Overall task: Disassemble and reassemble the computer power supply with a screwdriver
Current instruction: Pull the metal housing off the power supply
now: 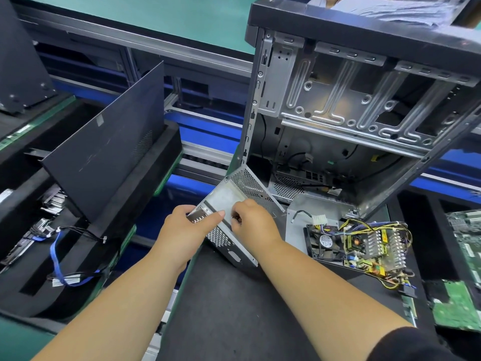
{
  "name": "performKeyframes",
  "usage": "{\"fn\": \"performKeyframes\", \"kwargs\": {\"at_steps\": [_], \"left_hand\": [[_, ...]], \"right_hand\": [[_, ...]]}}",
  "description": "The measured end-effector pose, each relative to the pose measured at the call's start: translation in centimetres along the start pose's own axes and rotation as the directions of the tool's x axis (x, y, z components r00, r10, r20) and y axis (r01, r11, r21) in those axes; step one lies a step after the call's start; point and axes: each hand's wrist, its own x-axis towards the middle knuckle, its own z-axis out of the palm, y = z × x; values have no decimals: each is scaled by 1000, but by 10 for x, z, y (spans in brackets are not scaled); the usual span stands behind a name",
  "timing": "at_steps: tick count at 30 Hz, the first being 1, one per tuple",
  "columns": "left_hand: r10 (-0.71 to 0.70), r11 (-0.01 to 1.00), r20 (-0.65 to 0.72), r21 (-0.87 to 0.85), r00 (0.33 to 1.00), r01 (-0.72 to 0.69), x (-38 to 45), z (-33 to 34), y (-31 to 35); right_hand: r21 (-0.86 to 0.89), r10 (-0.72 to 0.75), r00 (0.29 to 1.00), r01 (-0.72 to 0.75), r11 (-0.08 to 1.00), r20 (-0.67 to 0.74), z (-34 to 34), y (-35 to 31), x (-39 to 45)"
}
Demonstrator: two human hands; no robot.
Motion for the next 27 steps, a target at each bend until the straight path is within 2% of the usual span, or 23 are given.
{"fn": "performKeyframes", "kwargs": {"at_steps": [6, 10, 18, 21, 27], "left_hand": [[-19, 1000, -12, 6, 1000, 19, -2, 0, -2], [-30, 1000, 1, -9, 1000, 30, -3, 0, -1], [-3, 1000, -25, -8, 1000, 3, -1, -2, 4], [2, 1000, -4, 17, 1000, -2, 6, -9, 2], [-5, 1000, -45, 3, 999, 5, 15, -21, 2]], "right_hand": [[-50, 38, 998, -36, 998, 42, -1, -5, 4], [-19, 12, 997, -11, 1000, 70, -5, -3, 3], [86, 50, 999, -52, 995, 16, -12, 0, -5], [41, 120, 993, -121, 992, 18, -12, 7, -12], [-125, 317, 944, -304, 944, 97, -5, 23, -24]]}}
